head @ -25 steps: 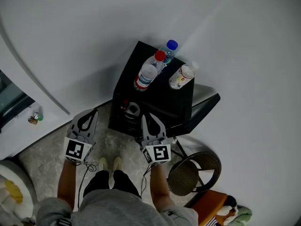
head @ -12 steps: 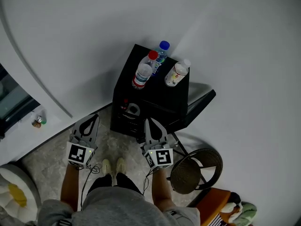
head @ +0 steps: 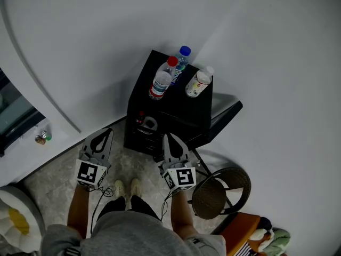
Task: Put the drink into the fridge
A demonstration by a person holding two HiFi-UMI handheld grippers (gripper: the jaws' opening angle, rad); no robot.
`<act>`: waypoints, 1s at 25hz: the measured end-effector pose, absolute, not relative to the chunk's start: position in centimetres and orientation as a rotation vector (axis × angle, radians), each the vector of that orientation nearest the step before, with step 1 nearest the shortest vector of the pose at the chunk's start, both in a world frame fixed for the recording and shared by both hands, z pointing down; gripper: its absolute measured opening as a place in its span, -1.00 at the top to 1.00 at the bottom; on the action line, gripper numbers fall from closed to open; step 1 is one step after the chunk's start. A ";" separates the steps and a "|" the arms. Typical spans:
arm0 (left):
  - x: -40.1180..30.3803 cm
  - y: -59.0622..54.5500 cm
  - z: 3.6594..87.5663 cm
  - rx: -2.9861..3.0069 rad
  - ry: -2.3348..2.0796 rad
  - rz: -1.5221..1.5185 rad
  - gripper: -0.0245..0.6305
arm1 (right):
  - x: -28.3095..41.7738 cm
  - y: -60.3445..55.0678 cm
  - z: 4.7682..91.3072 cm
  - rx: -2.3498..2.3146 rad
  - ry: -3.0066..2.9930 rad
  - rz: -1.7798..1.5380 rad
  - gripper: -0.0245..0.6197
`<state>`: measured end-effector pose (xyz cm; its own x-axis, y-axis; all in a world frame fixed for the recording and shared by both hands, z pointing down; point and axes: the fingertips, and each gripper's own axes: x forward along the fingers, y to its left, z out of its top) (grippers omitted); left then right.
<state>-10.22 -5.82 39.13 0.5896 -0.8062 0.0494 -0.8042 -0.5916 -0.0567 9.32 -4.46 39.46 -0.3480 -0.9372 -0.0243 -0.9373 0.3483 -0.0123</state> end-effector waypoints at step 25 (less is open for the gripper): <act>-9.3 -12.9 35.5 -2.709 1.400 -0.113 0.92 | 10.5 -11.4 30.3 -1.735 2.517 0.167 0.84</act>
<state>-9.33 -12.85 35.46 0.5771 -0.8163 0.0245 -0.8096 -0.5758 -0.1140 10.49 -11.37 30.30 -0.3553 -0.9260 -0.1278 -0.9347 0.3526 0.0442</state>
